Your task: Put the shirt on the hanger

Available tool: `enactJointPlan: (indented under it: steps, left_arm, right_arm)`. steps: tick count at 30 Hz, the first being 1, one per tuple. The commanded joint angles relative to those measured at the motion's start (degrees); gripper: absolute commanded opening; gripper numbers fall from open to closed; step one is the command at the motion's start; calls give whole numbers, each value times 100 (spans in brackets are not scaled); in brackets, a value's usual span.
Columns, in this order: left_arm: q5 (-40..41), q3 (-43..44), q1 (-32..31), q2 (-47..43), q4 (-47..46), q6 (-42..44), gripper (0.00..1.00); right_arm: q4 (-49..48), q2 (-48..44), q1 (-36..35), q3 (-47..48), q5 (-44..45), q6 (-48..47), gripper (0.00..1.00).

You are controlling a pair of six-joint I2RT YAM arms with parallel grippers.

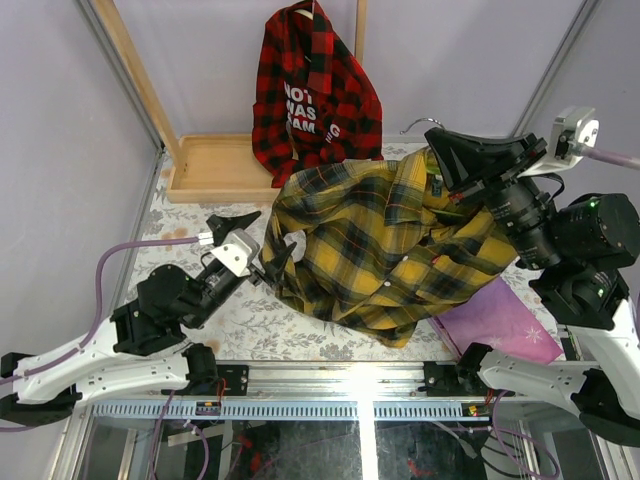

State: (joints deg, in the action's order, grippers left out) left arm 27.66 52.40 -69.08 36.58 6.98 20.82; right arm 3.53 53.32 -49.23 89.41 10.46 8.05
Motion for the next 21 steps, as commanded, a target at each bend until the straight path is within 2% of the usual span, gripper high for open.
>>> enactJointPlan:
  steps: [1,7,13,17,18,21]
  left_arm:
    - [476,-206,-35,-177,-684,-34,77]
    - [773,-291,-35,-92,-995,-38,69]
    - [204,-425,-39,-28,-1493,-365,70]
    - [204,-433,-28,141,-1691,-532,68]
    - [261,-417,-35,200,-1707,-549,63]
    - [696,-266,-28,402,-1597,-546,34]
  right_arm:
    - [-811,-244,-1,82,-477,-148,0]
    - [-850,-401,-7,-56,-843,-80,0]
    - [-856,-482,-6,-131,-846,54,0]
    - [-829,-513,-2,-173,-859,94,0]
    - [-831,-530,-5,-197,-872,100,0]
    - [-824,-585,-7,-233,-912,75,0]
